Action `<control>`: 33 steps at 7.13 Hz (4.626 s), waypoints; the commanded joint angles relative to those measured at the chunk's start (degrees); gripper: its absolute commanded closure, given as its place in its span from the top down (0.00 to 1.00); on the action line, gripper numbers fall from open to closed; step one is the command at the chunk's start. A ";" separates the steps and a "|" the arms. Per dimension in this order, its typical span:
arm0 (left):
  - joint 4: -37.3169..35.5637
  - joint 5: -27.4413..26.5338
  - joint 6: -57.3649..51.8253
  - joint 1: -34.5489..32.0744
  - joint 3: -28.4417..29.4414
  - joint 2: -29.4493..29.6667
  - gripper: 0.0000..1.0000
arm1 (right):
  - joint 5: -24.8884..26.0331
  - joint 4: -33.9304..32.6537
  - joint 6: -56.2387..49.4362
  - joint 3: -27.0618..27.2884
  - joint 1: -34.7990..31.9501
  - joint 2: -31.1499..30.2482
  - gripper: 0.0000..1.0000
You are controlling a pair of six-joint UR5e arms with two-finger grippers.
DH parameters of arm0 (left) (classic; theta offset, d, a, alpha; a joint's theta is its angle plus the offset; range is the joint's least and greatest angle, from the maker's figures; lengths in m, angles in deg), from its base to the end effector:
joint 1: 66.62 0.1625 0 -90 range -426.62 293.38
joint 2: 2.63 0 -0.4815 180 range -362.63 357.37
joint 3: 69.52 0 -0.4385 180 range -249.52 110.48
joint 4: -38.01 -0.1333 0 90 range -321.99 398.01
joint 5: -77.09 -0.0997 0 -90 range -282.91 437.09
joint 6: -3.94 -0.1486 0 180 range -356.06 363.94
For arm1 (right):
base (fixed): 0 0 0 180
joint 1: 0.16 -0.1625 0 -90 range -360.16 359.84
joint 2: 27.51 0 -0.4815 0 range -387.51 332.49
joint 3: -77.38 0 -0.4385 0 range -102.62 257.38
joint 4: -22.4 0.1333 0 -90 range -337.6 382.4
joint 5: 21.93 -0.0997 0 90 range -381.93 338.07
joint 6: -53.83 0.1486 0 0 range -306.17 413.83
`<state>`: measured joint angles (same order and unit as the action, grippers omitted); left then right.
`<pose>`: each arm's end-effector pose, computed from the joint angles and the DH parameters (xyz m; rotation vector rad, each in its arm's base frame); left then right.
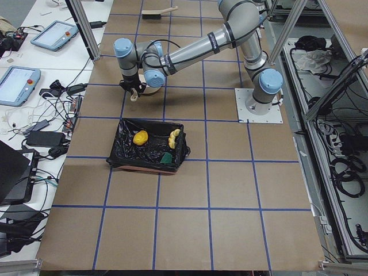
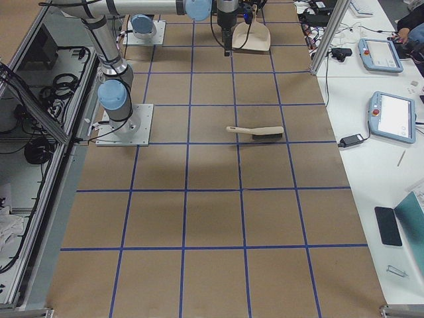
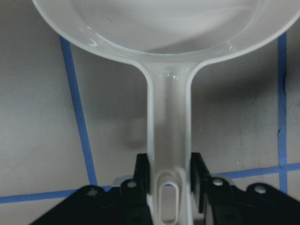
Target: Sweep and dump trash into bin
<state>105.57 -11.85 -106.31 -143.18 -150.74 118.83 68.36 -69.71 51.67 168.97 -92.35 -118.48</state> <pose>0.0432 -0.7659 0.2552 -2.3401 -2.0773 0.0224 0.1529 -0.5284 0.4932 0.1189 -3.1340 0.0408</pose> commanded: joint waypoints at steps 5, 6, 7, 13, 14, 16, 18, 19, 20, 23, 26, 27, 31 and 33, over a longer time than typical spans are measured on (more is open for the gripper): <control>-1.29 0.16 1.00 -0.09 -2.10 0.27 0.86 | -0.02 0.00 0.14 0.00 0.00 0.00 1.00; -1.38 0.16 1.09 0.00 -2.01 -1.04 0.87 | -0.02 -0.09 0.14 0.00 0.00 0.00 1.00; -1.12 3.21 2.14 -0.17 -1.40 -2.62 0.86 | -0.02 -0.09 0.14 0.00 0.00 0.00 1.00; 15.21 6.40 52.12 -1.75 1.33 -18.51 0.92 | -0.02 0.00 0.14 0.00 0.00 0.00 1.00; 18.10 6.14 62.69 -3.67 1.42 -21.15 0.97 | -0.02 0.09 0.14 0.00 0.00 0.00 1.00; 18.83 5.44 85.69 -6.40 1.33 -25.64 1.00 | -0.20 -0.09 -0.65 -0.09 0.09 0.09 1.00; 25.65 -0.24 98.28 -7.03 0.19 -29.42 1.00 | -0.20 -1.75 -0.74 -0.09 0.18 0.09 1.00; 26.64 -0.01 102.91 -7.12 -0.94 -30.22 1.00 | -0.20 -1.76 -0.74 -0.09 0.26 0.09 1.00; 26.48 -0.88 109.05 -7.29 -1.91 -30.14 1.00 | -0.11 -1.76 -0.74 -0.09 0.26 0.09 1.00; 25.51 -0.80 113.32 -7.73 -3.06 -29.96 1.00 | -0.11 -1.76 -0.74 -0.09 0.88 0.09 1.00; 25.43 -0.89 112.63 -7.73 -3.33 -30.14 1.00 | -0.11 -1.76 -0.48 0.00 0.88 0.09 1.00; 25.51 -1.67 112.63 -7.82 -3.33 -30.40 1.00 | -0.11 -1.76 -0.48 -0.09 0.88 0.09 1.00; 25.42 -3.35 112.28 -7.82 -3.42 -30.14 1.00 | -0.11 -1.85 -0.39 0.00 0.88 0.09 1.00; 25.42 -3.35 111.49 -7.82 -3.42 -30.14 1.00 | -0.11 -1.76 -0.39 -0.09 0.88 0.09 1.00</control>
<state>130.99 -15.19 5.72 -151.00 -154.16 88.67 68.25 -71.50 51.28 168.91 -91.47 -118.39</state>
